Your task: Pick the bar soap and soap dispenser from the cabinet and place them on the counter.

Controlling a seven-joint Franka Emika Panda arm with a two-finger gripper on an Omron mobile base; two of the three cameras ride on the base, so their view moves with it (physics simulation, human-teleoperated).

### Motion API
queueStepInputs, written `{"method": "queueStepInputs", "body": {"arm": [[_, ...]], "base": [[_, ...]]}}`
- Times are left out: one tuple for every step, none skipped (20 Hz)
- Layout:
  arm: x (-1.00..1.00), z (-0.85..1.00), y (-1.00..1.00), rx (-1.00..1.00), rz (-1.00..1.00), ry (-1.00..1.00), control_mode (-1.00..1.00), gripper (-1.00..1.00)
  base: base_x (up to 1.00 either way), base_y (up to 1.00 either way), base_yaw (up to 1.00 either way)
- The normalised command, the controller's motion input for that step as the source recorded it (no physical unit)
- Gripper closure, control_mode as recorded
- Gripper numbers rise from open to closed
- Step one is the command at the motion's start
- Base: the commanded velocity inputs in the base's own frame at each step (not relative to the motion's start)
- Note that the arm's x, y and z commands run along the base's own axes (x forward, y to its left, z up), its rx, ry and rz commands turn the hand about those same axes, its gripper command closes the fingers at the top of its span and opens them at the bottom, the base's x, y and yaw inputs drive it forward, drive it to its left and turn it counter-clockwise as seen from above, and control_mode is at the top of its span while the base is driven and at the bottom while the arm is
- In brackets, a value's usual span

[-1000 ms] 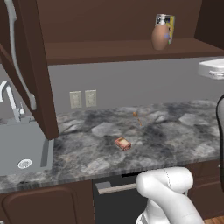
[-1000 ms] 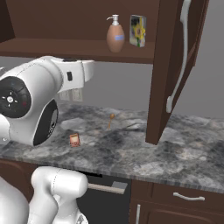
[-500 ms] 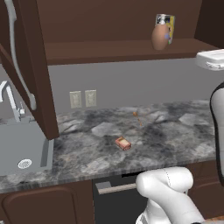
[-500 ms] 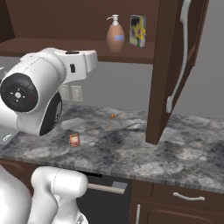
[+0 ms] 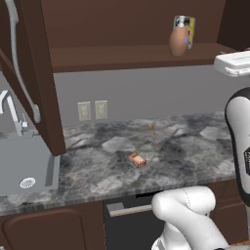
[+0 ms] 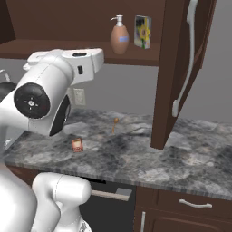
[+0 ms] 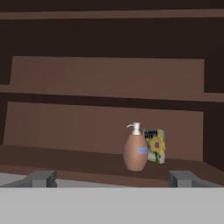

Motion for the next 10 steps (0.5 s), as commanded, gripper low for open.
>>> {"method": "queueStepInputs", "body": {"arm": [[0.12, 0.11, -0.07, 0.0, 0.0, -0.02, -1.0, -1.0], [0.13, 0.11, -0.12, 0.0, 0.0, 0.0, -1.0, -1.0], [0.16, 0.14, -0.14, 0.02, 0.0, 0.0, -1.0, -1.0], [0.21, 0.16, -0.18, 0.04, 0.0, 0.04, -1.0, -1.0], [0.2, 0.16, -0.15, 0.05, 0.0, 0.04, -1.0, -1.0], [0.2, 0.14, -0.16, 0.04, 0.0, 0.01, -1.0, -1.0], [0.17, 0.13, -0.17, 0.04, 0.0, 0.0, -1.0, -1.0], [0.16, 0.11, -0.18, 0.04, 0.0, 0.0, -1.0, -1.0], [0.16, 0.1, -0.12, 0.05, 0.0, 0.0, -1.0, -1.0], [0.13, 0.05, -0.09, 0.04, 0.0, 0.0, -1.0, -1.0]], "base": [[0.0, 0.0, 0.0], [0.0, 0.0, 0.0], [0.0, 0.0, 0.0], [0.0, 0.0, 0.0], [0.0, 0.0, 0.0], [0.0, 0.0, 0.0], [0.0, 0.0, 0.0], [0.0, 0.0, 0.0], [0.0, 0.0, 0.0], [0.0, 0.0, 0.0]]}}
